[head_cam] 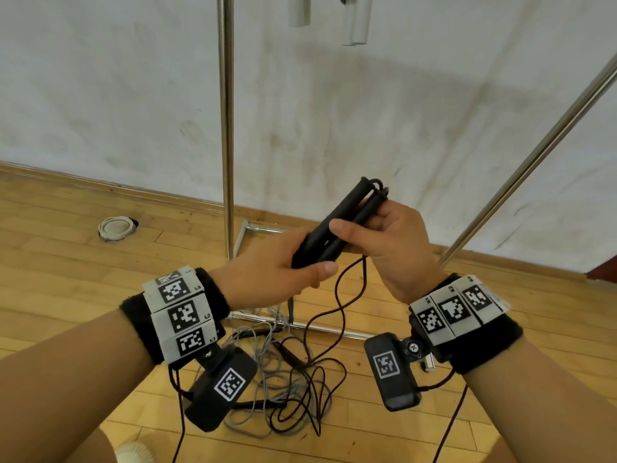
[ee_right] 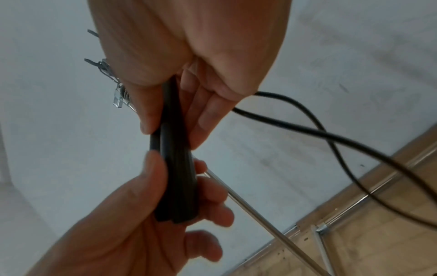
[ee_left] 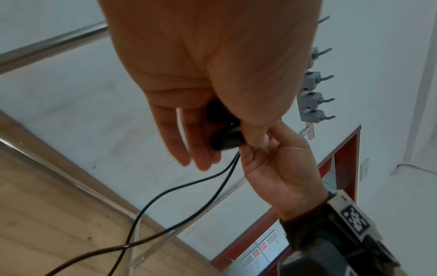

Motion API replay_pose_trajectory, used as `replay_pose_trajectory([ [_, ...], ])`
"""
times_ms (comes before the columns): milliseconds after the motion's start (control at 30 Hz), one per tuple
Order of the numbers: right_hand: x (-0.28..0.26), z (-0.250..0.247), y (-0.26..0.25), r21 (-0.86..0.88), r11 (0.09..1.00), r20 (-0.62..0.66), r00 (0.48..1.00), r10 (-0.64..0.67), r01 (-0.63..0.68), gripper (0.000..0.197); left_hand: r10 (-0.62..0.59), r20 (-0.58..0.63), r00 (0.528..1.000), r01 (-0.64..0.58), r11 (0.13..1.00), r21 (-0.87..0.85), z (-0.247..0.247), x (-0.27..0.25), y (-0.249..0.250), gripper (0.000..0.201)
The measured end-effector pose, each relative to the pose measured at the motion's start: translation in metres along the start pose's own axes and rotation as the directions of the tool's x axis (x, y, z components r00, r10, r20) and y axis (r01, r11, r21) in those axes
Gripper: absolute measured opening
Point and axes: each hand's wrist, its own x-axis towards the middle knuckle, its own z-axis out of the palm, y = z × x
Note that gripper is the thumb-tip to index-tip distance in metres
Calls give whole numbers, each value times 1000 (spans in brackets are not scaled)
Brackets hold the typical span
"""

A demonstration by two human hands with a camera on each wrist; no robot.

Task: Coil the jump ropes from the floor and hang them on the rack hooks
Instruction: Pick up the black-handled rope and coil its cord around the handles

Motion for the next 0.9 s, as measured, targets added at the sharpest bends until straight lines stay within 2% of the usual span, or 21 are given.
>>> replay_pose_trajectory([
  [100, -3, 1, -2, 18, 1000, 2, 1000, -5, 5, 21, -2, -8, 1000, 0, 982, -189, 5, 0, 2, 26],
  [200, -5, 0, -3, 4, 1000, 26, 1000, -5, 5, 24, 8, 24, 1000, -3, 977, -215, 3, -1, 5, 13],
  [300, -5, -15, -9, -86, 996, 181, 983, 36, -20, 38, 52, -4, 999, -52, 986, -159, -2, -1, 7, 7],
  [367, -4, -31, -13, -190, 981, 279, 956, 93, -40, 35, 76, -25, 997, -79, 988, -134, -6, -1, 10, 4],
  [433, -2, -43, -12, -319, 947, 210, 973, 96, -25, 29, 89, -31, 996, -93, 987, -133, -10, -3, 12, 2],
  [533, 4, -51, -1, -493, 869, -1, 999, -42, 36, 32, 95, -11, 995, -95, 983, -156, -15, -6, 15, 3],
  [600, 5, -51, 4, -493, 866, 31, 997, -76, 81, 35, 98, 14, 995, -94, 977, -193, -18, -7, 15, 7],
  [733, 2, -45, 10, -520, 848, 221, 975, 13, 106, 23, 114, -3, 993, -111, 966, -235, -19, -10, 15, 13],
  [767, 2, -43, 10, -519, 848, 235, 972, 21, 108, 18, 115, -28, 993, -118, 965, -235, -19, -10, 14, 13],
  [900, 2, -33, 7, -387, 921, 199, 980, 27, 53, 24, 60, -179, 982, -103, 966, -239, -25, -8, 9, 4],
])
